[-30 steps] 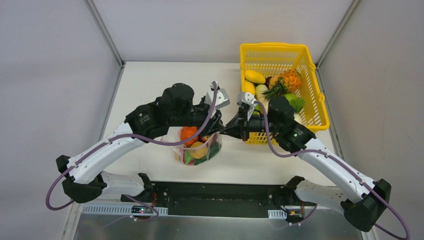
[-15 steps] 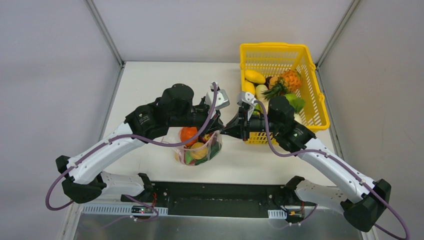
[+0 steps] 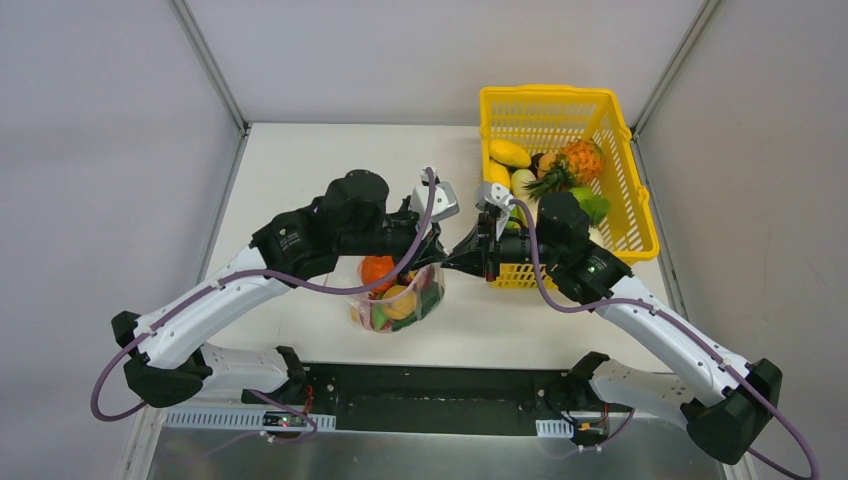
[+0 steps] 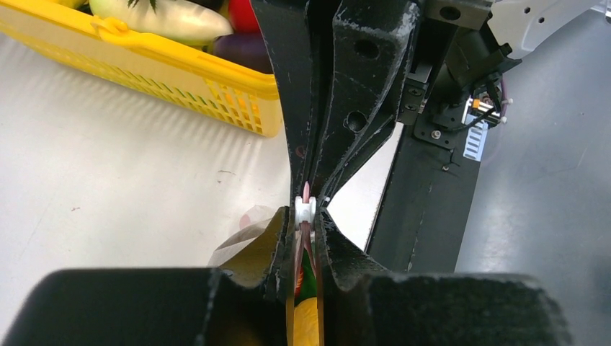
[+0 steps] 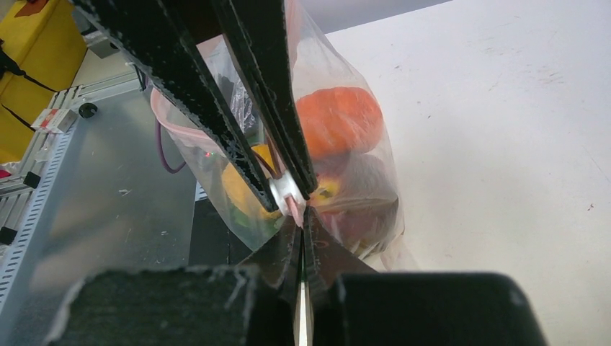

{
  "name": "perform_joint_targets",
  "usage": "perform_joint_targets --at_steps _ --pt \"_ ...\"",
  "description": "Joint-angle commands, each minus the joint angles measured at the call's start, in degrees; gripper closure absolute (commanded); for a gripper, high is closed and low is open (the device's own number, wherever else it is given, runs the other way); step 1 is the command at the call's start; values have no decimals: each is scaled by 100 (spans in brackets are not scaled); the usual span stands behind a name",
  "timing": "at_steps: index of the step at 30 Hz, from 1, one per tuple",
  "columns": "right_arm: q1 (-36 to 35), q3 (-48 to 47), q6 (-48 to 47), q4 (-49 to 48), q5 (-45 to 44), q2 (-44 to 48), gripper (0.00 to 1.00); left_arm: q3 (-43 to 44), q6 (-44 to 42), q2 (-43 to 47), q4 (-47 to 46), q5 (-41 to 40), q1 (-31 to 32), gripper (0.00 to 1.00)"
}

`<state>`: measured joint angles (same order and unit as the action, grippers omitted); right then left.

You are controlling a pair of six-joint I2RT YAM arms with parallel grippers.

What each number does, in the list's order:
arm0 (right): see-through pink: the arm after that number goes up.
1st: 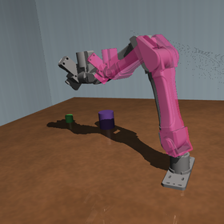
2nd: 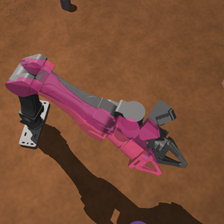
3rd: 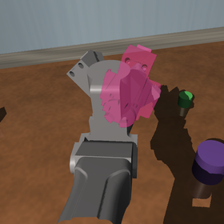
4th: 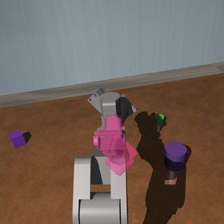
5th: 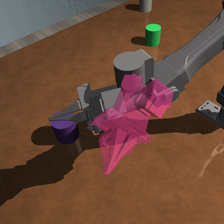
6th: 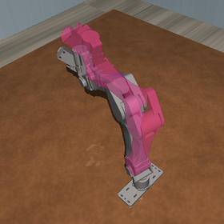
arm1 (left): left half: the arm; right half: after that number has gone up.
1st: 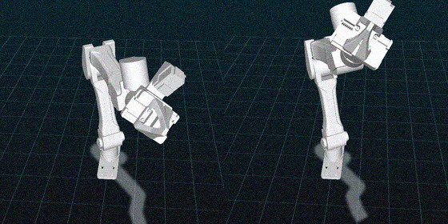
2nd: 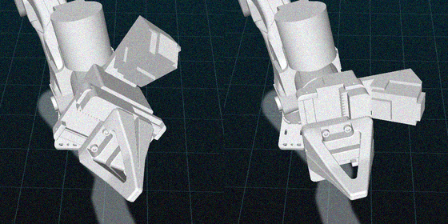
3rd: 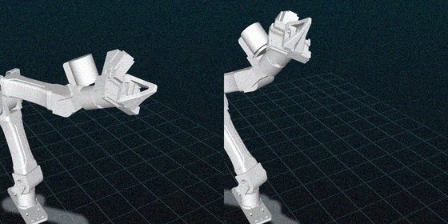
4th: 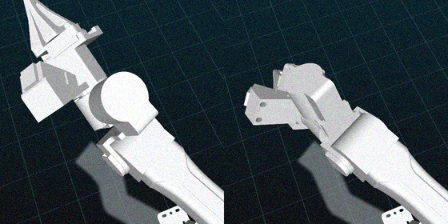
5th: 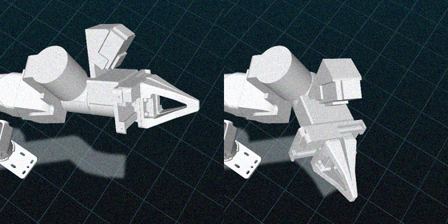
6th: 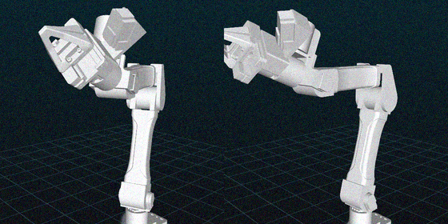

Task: Place the food in the zip-top bag and seal the zipper
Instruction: Zip the zipper food storage bag at the center of the board.

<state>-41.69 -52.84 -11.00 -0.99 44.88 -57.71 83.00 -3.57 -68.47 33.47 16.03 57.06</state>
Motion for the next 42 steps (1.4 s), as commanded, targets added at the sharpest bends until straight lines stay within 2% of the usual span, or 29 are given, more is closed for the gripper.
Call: perform_joint_targets --at_steps 1,3,7,8,9,12,15,21,26,29,30,32,33,42 --pt "36 -177 59 -457 179 137 100 -102 24 173 -183 60 42 95" --pt "38 -158 50 -463 183 149 100 -134 14 184 -217 69 42 100" --pt "47 -148 43 -463 244 168 100 -254 51 276 -352 -41 42 100" --pt "47 -148 34 -463 255 170 100 -303 83 309 -433 -67 43 97" --pt "52 -148 35 -463 264 166 100 -336 109 333 -495 -83 45 89" --pt "60 -156 20 -463 301 168 100 -336 166 316 -557 -47 42 75" --pt "64 -157 19 -463 318 156 100 -292 208 253 -575 10 43 71" --pt "85 -148 2 -461 370 173 100 -278 275 193 -697 35 44 69" --pt "116 -143 -7 -454 406 163 100 -230 277 141 -701 70 43 70" --pt "133 -139 -15 -450 425 163 100 -200 262 113 -666 58 46 76" --pt "139 -139 -8 -456 425 167 100 -166 228 94 -581 55 44 79" --pt "148 -133 -20 -457 425 188 100 -65 145 63 -403 131 45 96" --pt "150 -123 -24 -457 413 189 100 -16 95 72 -313 180 47 100" --pt "208 -44 8 -454 294 293 100 -34 -281 335 216 14 34 100"
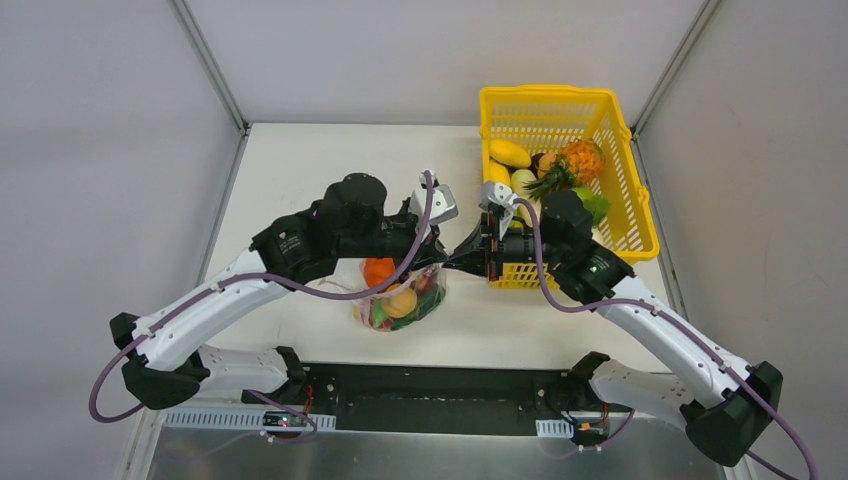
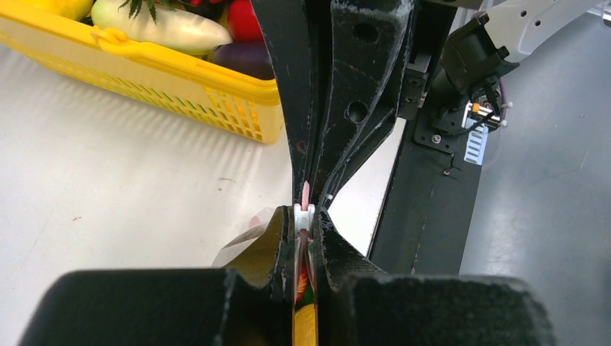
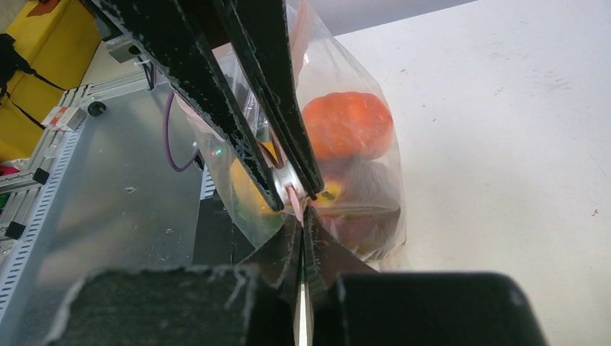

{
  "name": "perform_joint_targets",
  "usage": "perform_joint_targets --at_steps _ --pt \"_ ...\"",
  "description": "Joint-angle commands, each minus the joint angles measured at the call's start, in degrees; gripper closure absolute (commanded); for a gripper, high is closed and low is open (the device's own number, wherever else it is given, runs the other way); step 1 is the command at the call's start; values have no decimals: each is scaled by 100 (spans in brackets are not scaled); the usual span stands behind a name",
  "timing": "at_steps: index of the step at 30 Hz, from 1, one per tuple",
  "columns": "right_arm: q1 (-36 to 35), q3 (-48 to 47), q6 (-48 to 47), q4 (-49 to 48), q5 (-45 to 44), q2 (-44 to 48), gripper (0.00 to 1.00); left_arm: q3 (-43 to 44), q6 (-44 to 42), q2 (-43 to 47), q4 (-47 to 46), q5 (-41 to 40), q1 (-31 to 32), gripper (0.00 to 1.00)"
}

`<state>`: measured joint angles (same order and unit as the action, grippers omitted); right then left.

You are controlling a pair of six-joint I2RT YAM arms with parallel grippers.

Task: Place the food in the zip-top bag and seal the zipper
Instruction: Zip the zipper food storage bag at the center of the board.

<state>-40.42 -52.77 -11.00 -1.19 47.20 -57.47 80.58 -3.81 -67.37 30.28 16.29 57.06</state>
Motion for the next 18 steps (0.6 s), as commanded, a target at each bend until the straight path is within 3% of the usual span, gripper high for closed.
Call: perform_joint_targets --at_steps 1,12,15,18 --pt "81 -37 15 -433 61 265 100 198 -271 245 580 -10 35 100" --pt "131 -6 13 -413 127 263 100 101 -405 495 908 -181 29 100" --pt "129 -11 -35 -424 507 211 100 113 -309 475 817 -25 25 100" --pt "125 -32 -42 -395 936 175 75 135 -186 409 613 240 27 100"
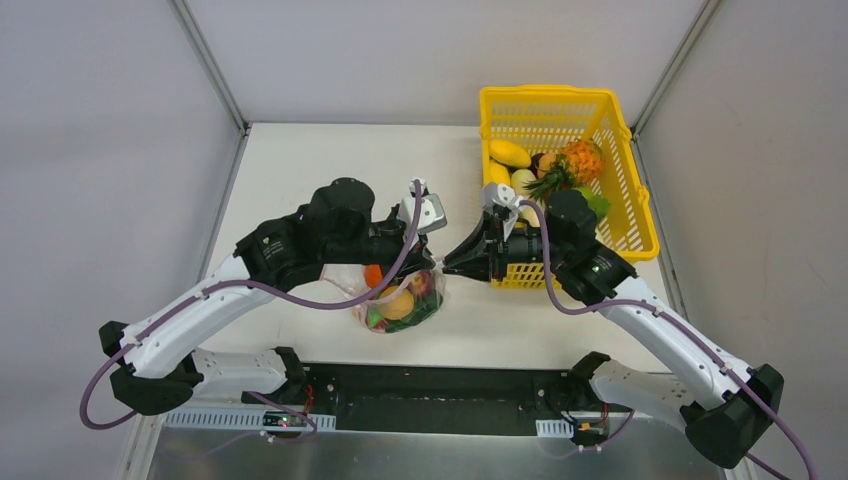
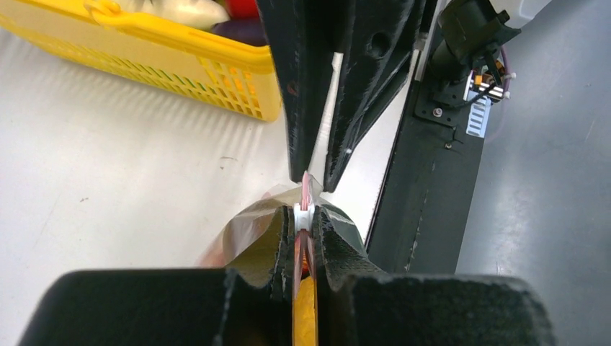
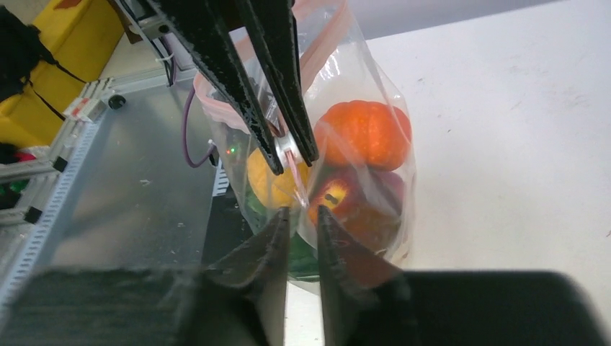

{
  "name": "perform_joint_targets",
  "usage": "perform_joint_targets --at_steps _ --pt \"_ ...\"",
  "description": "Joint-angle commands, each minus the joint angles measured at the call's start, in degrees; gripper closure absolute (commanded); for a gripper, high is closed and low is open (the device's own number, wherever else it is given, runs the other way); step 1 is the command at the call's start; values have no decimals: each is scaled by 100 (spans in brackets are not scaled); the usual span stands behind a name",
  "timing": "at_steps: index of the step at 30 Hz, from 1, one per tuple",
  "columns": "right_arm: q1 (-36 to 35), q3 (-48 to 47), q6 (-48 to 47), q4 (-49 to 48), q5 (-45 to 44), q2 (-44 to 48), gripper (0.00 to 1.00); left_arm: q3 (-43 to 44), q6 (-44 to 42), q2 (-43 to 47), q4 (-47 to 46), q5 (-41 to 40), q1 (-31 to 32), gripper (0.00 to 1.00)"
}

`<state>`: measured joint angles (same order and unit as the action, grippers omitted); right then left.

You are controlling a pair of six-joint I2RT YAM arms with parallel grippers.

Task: Place the food in the zip-top bag and seal the zipper
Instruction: Zip the zipper food storage bag at the center of the board.

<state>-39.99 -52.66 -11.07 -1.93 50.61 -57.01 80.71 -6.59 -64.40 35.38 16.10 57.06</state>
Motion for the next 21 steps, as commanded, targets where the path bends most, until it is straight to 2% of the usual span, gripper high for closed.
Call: perform_joint_targets --at_steps 1,3,4,10,13,16,18,21 --pt "82 -38 -50 -321 636 119 67 133 124 80 33 337 25 100" --pt "82 -25 -53 -325 626 114 57 169 165 9 -41 456 28 100" --pt "82 -25 -57 -321 640 103 55 198 176 -27 -52 496 29 100" --pt "81 -90 -57 -404 710 -69 53 294 294 -209 -154 724 31 100" --pt "74 -102 10 -530 915 -166 64 305 299 -224 -161 722 32 100" --pt "78 -68 82 -633 949 -263 95 310 295 -191 -167 684 34 100" --pt "79 -16 68 -651 929 -260 100 285 295 -148 -180 641 28 100" --pt "76 67 2 -659 882 -179 100 250 263 -90 -136 567 29 100"
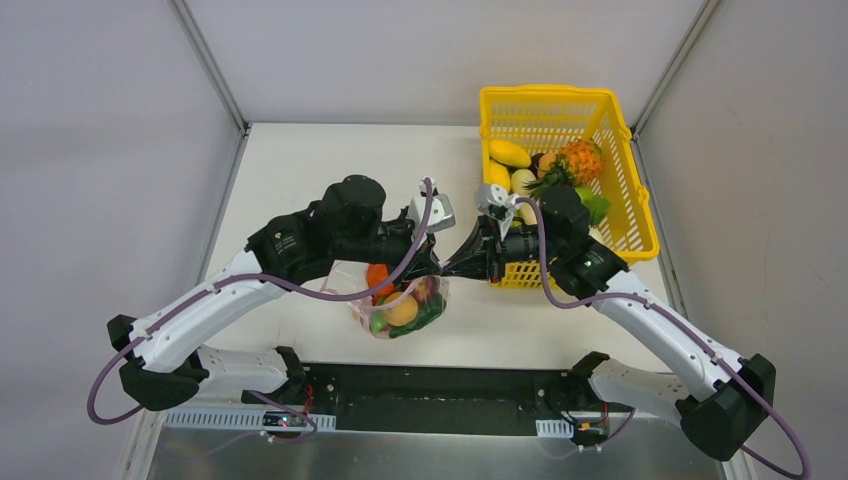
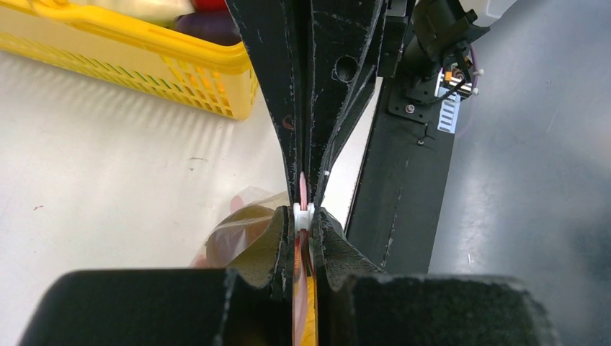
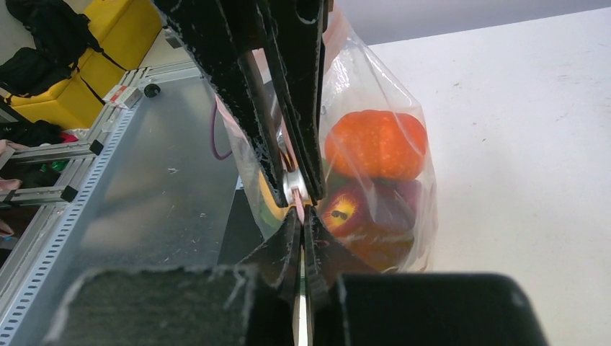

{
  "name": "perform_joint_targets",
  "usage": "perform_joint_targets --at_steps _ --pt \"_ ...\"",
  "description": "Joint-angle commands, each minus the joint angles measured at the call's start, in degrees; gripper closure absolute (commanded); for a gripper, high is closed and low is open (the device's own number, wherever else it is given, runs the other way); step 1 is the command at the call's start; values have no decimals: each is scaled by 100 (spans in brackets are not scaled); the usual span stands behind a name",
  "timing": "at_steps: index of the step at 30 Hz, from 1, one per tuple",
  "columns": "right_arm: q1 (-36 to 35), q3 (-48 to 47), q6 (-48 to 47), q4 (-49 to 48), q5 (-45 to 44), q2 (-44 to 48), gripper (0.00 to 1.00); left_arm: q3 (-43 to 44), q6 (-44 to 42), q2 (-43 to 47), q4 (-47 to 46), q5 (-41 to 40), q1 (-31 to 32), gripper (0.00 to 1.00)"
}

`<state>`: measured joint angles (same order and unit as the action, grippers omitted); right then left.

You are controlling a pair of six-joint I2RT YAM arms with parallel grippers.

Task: Place the food in the zip-top bag and seal the zipper
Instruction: Zip the zipper food storage bag at the center of the board.

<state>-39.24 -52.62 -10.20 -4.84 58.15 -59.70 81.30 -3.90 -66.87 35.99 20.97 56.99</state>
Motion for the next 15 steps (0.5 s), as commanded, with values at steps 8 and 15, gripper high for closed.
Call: perform_joint_targets --at_steps 8,15 --pt "3 120 -103 -335 -154 203 100 56 -106 391 -41 -176 37 100" --pt "4 93 -16 -312 -637 293 100 -16 -273 654 346 -438 34 100"
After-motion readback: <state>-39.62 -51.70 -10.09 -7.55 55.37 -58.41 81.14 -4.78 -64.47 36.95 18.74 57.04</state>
